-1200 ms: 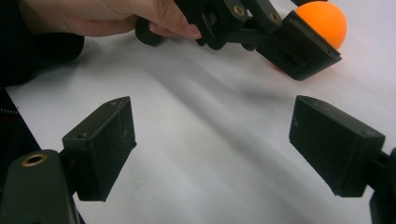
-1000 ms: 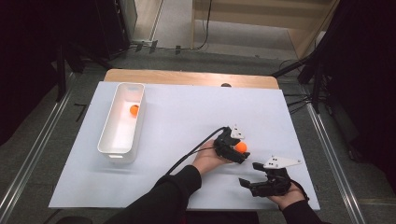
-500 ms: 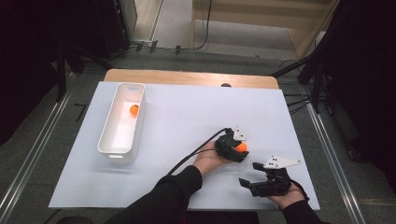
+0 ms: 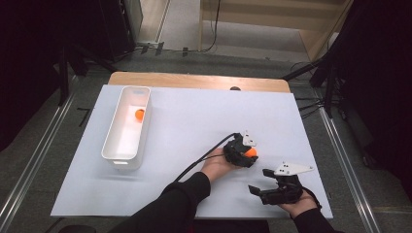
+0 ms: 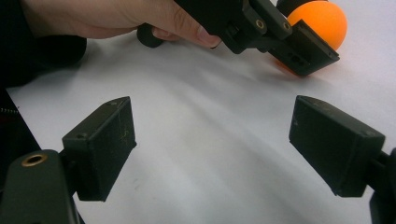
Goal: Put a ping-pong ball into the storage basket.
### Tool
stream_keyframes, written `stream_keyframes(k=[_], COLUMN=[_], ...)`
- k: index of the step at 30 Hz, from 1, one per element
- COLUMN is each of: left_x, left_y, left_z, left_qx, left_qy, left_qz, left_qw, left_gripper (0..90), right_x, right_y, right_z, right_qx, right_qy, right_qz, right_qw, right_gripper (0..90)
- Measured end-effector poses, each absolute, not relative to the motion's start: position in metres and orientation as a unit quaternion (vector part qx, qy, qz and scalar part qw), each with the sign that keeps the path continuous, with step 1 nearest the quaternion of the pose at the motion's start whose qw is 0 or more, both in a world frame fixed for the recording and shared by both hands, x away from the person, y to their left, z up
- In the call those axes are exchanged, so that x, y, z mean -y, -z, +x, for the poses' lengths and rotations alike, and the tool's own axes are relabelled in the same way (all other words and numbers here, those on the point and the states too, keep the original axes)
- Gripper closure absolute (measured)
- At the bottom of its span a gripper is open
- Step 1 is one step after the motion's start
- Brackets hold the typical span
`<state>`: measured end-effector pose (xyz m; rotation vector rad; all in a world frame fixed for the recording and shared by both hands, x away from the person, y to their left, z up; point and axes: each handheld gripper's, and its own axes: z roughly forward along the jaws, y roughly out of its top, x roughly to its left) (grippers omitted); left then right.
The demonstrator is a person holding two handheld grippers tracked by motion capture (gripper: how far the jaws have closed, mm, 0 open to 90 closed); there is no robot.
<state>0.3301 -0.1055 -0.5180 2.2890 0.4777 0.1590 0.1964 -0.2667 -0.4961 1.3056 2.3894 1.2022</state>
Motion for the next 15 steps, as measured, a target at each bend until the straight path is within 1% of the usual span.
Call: stream_keyframes(k=[9, 15], left_x=[0.106, 0.1034], left_y=[0.5177, 0.5154], left_z=[0.3281, 0.3307], left_qx=[-0.179, -0.18], left_qy=[-0.063, -0.053], left_qz=[0.902, 0.903], left_qw=[0.388, 0.387], left_gripper=[50.2, 50.2], right_x=[0.2668, 0.2667], right_y=[0.4966, 0.4966], right_z=[0.1967, 0.1966], right_qx=[-0.801, -0.801], right_qy=[-0.401, -0.4], right_qz=[0.437, 0.438], right_qw=[0.082, 0.081], right_gripper=[12.9, 12.9])
